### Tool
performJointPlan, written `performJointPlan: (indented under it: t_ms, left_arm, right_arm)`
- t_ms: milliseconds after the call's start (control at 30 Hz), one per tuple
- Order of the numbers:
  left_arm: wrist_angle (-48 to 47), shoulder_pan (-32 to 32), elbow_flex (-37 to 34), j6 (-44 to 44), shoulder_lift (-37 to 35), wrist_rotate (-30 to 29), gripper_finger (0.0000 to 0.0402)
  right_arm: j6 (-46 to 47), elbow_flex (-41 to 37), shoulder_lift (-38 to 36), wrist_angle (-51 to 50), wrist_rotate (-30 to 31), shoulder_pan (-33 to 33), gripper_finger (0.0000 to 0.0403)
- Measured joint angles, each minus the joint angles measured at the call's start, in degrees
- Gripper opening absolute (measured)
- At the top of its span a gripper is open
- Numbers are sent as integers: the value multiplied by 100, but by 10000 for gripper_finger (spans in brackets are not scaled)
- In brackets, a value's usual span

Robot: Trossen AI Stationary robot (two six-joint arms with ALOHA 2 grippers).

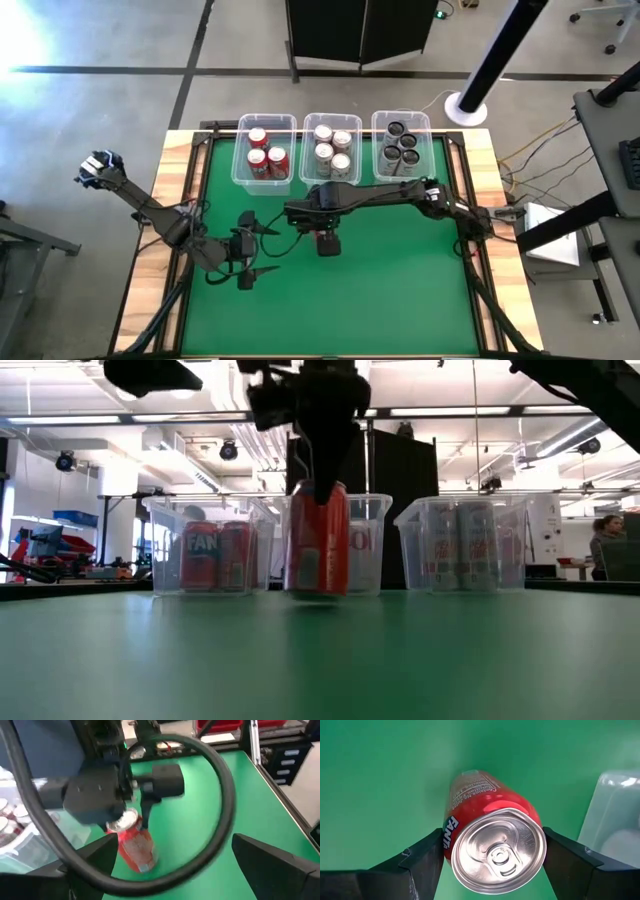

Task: Sort soda cans
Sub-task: Put the orange soda can into the left transparent bin

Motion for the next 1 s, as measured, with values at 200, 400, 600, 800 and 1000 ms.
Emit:
performJointPlan:
  t_ms: [200,400,600,800,1000]
  left_arm:
    - [22,7,219,27,160,-175,375]
    - [57,7,495,25,450,-176,375]
    - [-12,22,621,75,623,-381,375]
    - [-36,31,621,-67,603,-387,375]
    - [-47,108,621,-417,612,-538,375]
  right_arm:
    - [-69,0,35,122,52,-8,288]
    - [-63,0,38,146,45,-12,285]
    - [-152,9,163,332,42,-9,321]
    - [-226,-6,171,559,50,-6,352]
    - [-61,16,-342,318,87,65,365]
